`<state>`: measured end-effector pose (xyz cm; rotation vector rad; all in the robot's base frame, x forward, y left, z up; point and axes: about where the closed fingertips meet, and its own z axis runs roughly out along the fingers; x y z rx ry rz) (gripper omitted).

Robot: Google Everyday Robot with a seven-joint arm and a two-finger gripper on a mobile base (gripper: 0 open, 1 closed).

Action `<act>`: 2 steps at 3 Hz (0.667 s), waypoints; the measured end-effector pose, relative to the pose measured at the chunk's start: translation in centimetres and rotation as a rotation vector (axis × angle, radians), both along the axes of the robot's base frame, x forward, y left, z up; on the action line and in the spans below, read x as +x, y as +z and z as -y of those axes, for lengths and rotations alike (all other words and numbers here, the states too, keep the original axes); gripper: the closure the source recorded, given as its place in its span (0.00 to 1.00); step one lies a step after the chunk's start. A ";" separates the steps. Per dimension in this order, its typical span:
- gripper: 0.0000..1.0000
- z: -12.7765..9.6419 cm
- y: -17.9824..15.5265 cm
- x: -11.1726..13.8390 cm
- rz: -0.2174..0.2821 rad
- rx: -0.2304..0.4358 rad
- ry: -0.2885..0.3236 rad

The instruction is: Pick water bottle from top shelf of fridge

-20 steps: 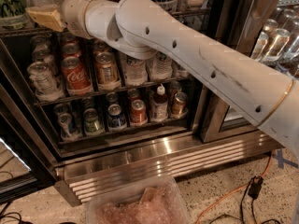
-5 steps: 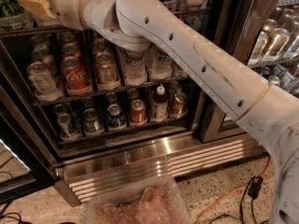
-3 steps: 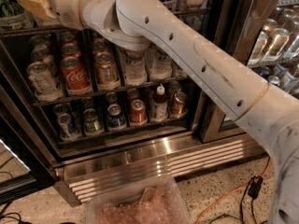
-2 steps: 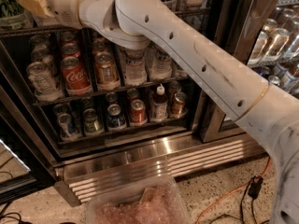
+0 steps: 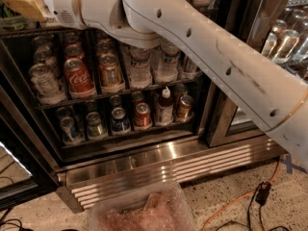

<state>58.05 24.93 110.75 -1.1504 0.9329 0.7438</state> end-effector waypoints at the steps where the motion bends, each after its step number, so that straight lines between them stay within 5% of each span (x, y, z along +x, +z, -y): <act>1: 1.00 0.8 -0.3 -2.1 -0.011 -0.067 0.028; 2: 1.00 1.1 -0.9 -2.1 -0.019 -0.086 0.038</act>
Offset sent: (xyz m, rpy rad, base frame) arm -0.0336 -0.0370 -0.0450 -0.2336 0.0614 0.1686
